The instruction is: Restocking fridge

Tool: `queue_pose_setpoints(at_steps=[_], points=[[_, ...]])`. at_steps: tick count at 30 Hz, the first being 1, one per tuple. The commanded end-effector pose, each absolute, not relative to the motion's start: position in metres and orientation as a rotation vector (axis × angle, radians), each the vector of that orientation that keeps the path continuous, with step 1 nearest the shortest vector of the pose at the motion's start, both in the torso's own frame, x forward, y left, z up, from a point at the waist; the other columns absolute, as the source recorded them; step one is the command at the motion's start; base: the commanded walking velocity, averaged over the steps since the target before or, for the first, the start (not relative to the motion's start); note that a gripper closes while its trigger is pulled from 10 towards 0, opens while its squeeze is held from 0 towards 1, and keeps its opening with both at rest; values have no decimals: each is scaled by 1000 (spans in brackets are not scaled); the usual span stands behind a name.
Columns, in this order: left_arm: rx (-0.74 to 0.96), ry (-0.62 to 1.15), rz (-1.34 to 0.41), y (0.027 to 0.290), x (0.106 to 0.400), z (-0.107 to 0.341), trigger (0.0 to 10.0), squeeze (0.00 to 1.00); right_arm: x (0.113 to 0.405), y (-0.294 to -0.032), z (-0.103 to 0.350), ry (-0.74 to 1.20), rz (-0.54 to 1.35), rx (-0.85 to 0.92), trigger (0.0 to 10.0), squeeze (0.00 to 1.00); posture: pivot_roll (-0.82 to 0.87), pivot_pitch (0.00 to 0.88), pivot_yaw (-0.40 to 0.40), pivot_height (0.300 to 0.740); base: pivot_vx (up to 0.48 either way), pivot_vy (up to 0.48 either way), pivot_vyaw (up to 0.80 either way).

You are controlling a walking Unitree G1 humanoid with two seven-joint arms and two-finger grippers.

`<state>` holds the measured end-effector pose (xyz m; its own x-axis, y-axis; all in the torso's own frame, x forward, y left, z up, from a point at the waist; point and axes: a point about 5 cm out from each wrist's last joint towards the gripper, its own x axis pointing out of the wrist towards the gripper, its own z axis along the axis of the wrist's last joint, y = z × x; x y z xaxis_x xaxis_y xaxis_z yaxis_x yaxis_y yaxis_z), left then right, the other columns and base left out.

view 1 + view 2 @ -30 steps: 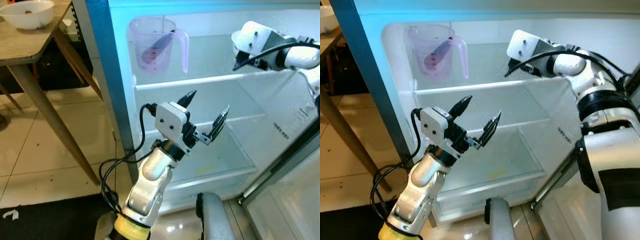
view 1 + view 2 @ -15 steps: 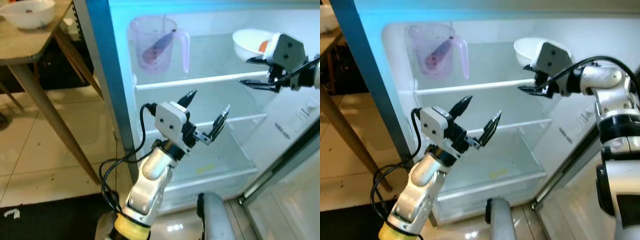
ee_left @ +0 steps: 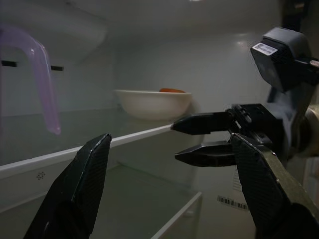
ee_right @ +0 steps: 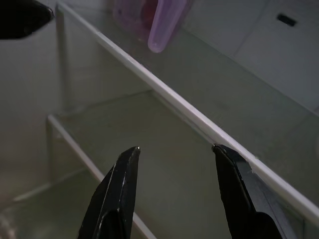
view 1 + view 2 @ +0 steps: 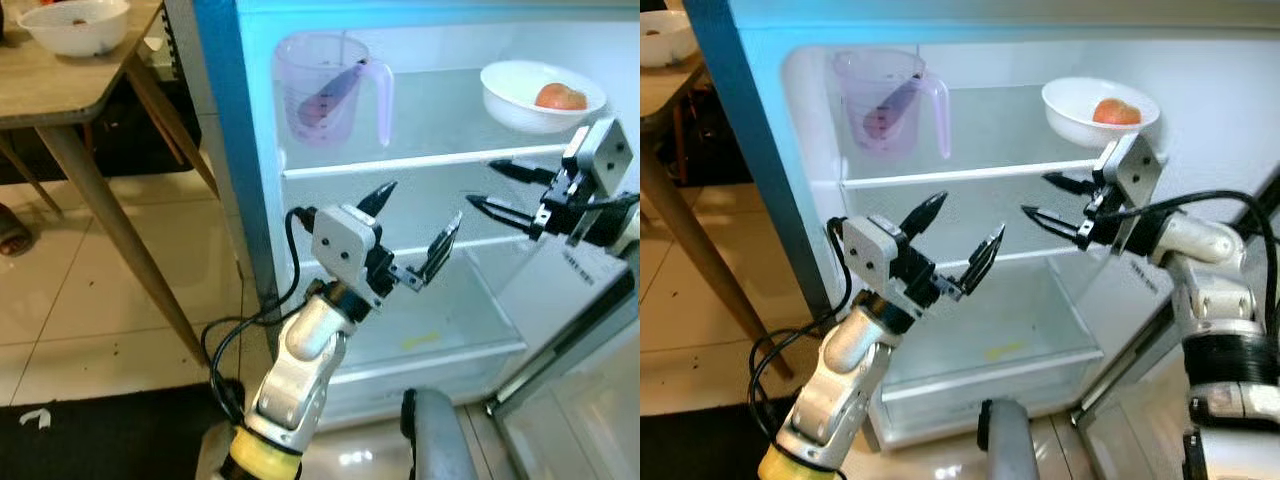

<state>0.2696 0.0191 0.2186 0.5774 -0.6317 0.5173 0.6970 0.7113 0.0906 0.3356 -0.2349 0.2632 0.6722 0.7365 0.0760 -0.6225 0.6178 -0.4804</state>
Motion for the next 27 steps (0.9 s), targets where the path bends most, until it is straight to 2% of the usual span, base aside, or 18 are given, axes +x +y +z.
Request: queue_pose_setpoints(at_steps=[1,8,12,13,17,21,22,27], points=[[-146,-534,-793,16,269,214,10000,0,329,-225,254,-309,809,-347,10000,0,-95,111,-17,463,0,0,0],[-144,-531,-791,17,269,213,10000,0,322,-214,258,-359,814,-199,10000,0,-94,108,-24,463,0,0,0],[-144,-521,-791,17,269,209,10000,0,325,-212,239,-318,734,-78,10000,0,-89,107,-23,463,0,0,0],[-149,-503,-789,17,269,204,10000,0,327,-211,221,-277,673,22,10000,0,-86,105,-23,463,0,0,0],[-158,-463,-789,19,270,194,10000,0,332,-212,188,-187,570,147,10000,0,-83,102,-22,463,0,0,0],[-159,-444,-791,20,270,189,10000,0,331,-210,174,-149,547,179,10000,0,-79,101,-21,463,0,0,0],[-162,-411,-795,20,269,180,10000,0,329,-209,164,-136,529,243,10000,0,-76,97,-20,463,0,0,0],[-167,-307,-817,22,266,152,10000,0,326,-208,153,-147,511,351,10000,0,-77,95,-17,473,0,0,0]])
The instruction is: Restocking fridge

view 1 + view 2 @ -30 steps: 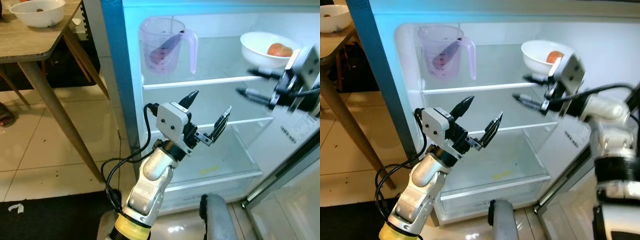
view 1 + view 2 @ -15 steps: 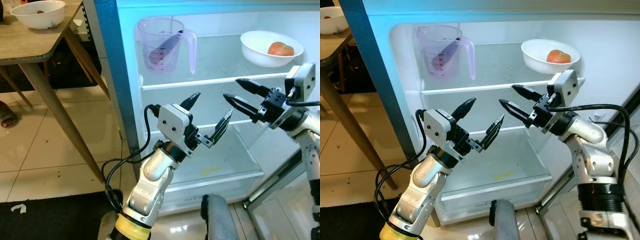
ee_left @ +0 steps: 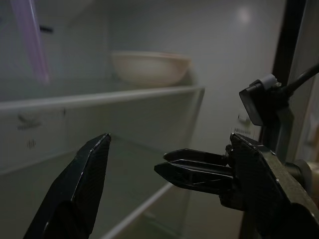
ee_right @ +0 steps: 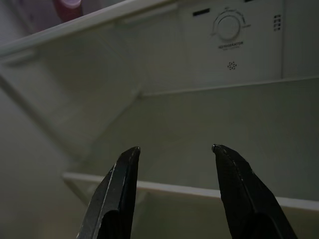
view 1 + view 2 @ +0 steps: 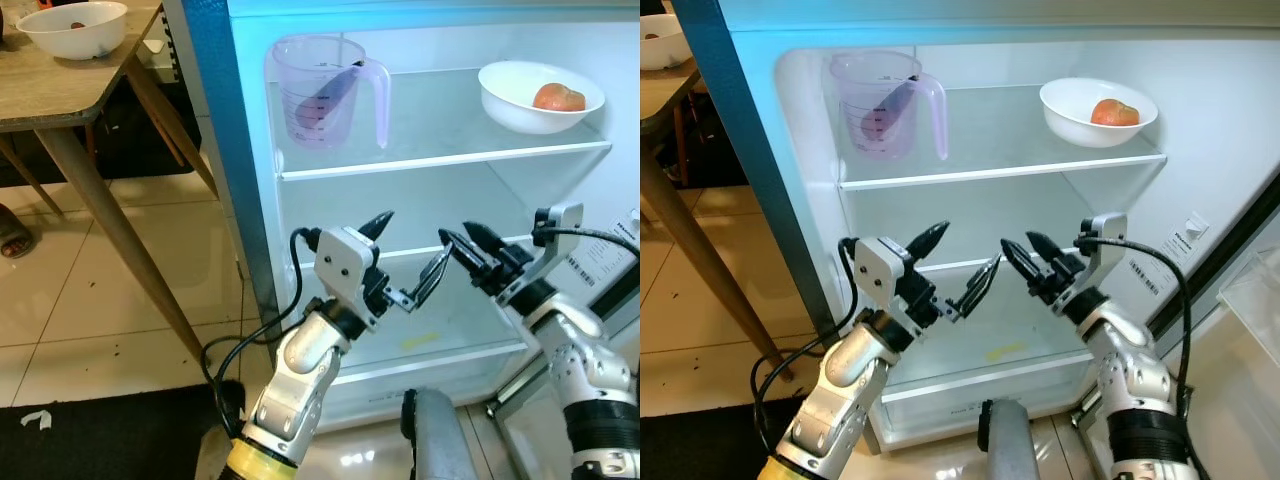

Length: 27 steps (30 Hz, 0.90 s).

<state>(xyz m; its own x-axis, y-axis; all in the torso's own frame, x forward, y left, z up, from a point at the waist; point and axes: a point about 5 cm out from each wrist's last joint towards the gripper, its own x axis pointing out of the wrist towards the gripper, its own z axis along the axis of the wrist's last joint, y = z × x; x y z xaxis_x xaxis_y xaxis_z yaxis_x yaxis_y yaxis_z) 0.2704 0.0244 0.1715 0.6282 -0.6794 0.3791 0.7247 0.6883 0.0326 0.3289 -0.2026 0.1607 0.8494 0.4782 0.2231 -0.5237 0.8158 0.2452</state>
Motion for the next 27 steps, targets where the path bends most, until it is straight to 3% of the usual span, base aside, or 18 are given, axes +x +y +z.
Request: queue_pose_setpoints(at_steps=[1,3,12,27], points=[[-167,-307,-817,22,266,152,10000,0,326,-208,153,-147,511,351,10000,0,-77,95,-17,473,0,0,0],[-167,-307,-817,22,266,152,10000,0,326,-208,153,-147,511,351,10000,0,-77,95,-17,473,0,0,0],[-74,-17,-956,24,244,74,10000,0,318,-207,110,-29,453,423,10000,0,-78,101,-17,513,0,0,0],[-13,190,-995,44,226,19,10000,0,305,-203,61,131,392,458,10000,0,-67,98,-22,568,0,0,0]])
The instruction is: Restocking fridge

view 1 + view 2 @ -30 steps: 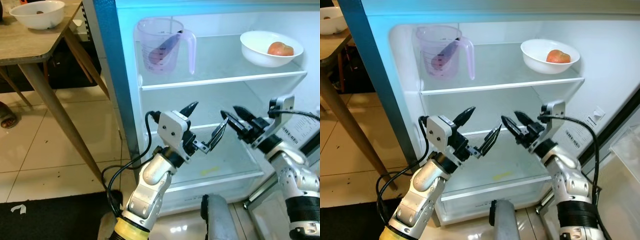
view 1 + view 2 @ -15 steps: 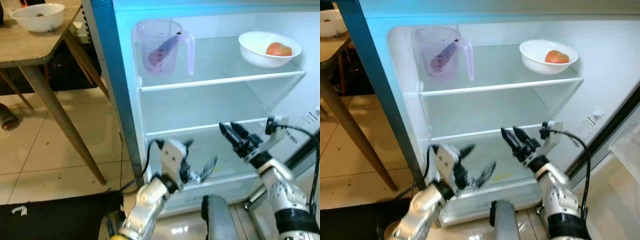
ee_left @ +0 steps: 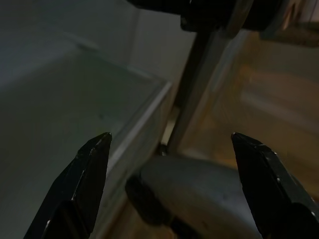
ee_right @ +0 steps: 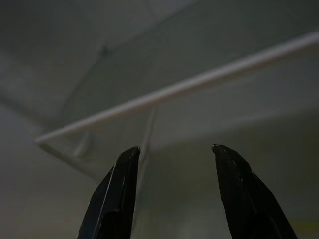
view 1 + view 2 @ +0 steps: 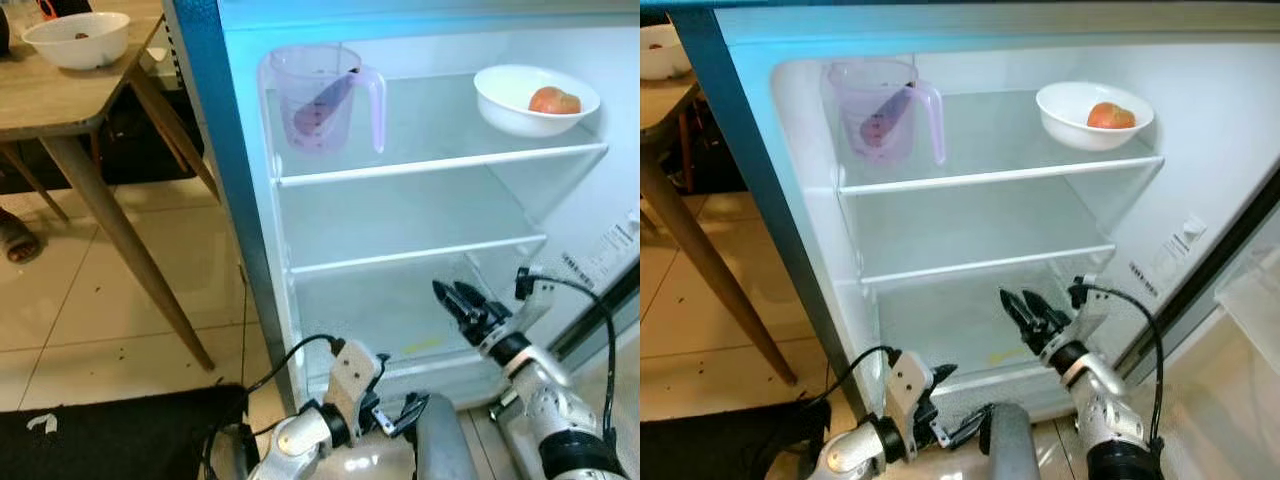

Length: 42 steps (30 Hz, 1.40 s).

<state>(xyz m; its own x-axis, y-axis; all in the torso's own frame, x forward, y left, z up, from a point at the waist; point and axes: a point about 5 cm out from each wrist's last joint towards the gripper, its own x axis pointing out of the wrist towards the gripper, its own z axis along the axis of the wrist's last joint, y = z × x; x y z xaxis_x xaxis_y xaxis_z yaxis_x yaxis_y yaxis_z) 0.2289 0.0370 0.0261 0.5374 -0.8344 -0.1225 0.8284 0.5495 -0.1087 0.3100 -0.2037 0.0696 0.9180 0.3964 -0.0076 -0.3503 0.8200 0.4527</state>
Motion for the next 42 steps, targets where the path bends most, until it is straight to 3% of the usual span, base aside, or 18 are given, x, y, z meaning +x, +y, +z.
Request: queue_pose_setpoints(at_steps=[1,9,21,37,42], points=[[-13,190,-995,44,226,19,10000,0,305,-203,61,131,392,458,10000,0,-67,98,-22,568,0,0,0],[-13,250,-1030,49,219,5,10000,0,292,-205,34,228,345,464,10000,0,-67,94,-24,598,0,0,0],[-1,258,-1159,34,213,8,10000,0,267,-214,-5,425,200,419,10000,0,-66,93,-30,598,0,0,0],[47,270,-1187,33,211,5,10000,0,258,-215,-15,452,169,434,10000,0,-67,92,-26,598,-120,0,0],[70,300,-1190,37,209,-2,10000,0,256,-219,-16,450,156,447,10000,0,-66,85,-27,618,0,0,0]])
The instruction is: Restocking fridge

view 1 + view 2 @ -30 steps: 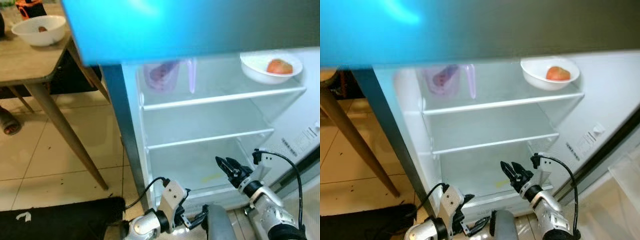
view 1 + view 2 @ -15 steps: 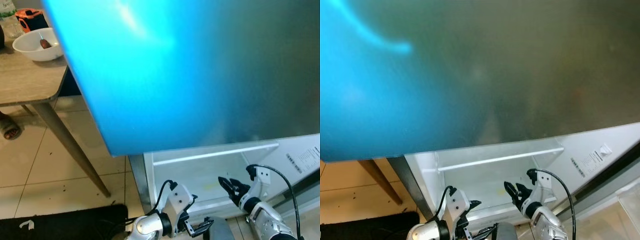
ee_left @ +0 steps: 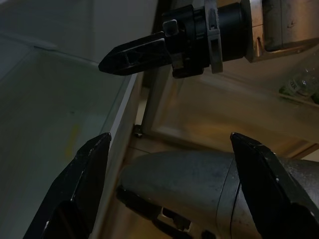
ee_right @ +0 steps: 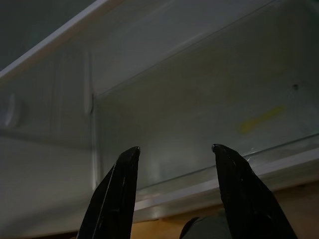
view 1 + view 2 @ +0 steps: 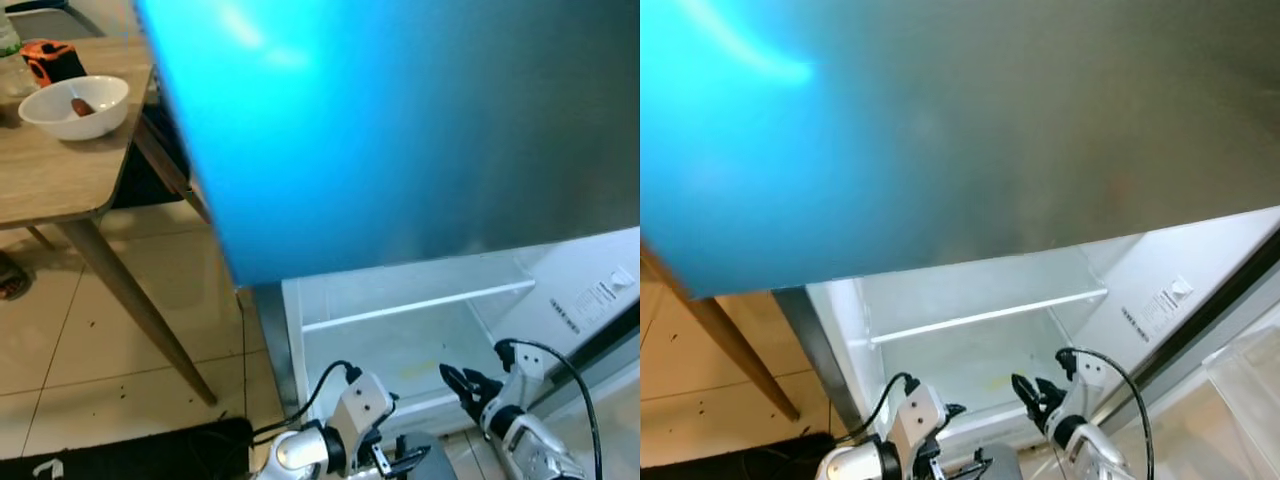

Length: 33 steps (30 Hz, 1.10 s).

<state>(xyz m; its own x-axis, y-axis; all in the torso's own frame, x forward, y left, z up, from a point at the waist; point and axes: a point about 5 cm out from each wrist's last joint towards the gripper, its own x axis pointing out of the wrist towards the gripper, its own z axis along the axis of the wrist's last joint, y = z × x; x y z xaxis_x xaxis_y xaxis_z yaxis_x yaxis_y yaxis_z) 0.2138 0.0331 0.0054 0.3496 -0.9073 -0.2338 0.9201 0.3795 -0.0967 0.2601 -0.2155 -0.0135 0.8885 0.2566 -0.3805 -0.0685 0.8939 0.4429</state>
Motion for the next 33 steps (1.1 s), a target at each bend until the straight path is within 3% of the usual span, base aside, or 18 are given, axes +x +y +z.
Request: queue_pose_setpoints(at_steps=[1,17,33], points=[[71,308,-1190,38,208,-3,10000,0,256,-219,-16,449,157,448,10000,0,-68,84,-26,623,0,0,0],[78,371,-1185,44,201,-16,10000,0,254,-219,-19,467,150,450,10000,0,-68,81,-28,692,0,0,0],[88,364,-1202,41,201,-16,10000,0,253,-222,-20,468,122,453,10000,0,-72,85,-27,692,0,0,0]])
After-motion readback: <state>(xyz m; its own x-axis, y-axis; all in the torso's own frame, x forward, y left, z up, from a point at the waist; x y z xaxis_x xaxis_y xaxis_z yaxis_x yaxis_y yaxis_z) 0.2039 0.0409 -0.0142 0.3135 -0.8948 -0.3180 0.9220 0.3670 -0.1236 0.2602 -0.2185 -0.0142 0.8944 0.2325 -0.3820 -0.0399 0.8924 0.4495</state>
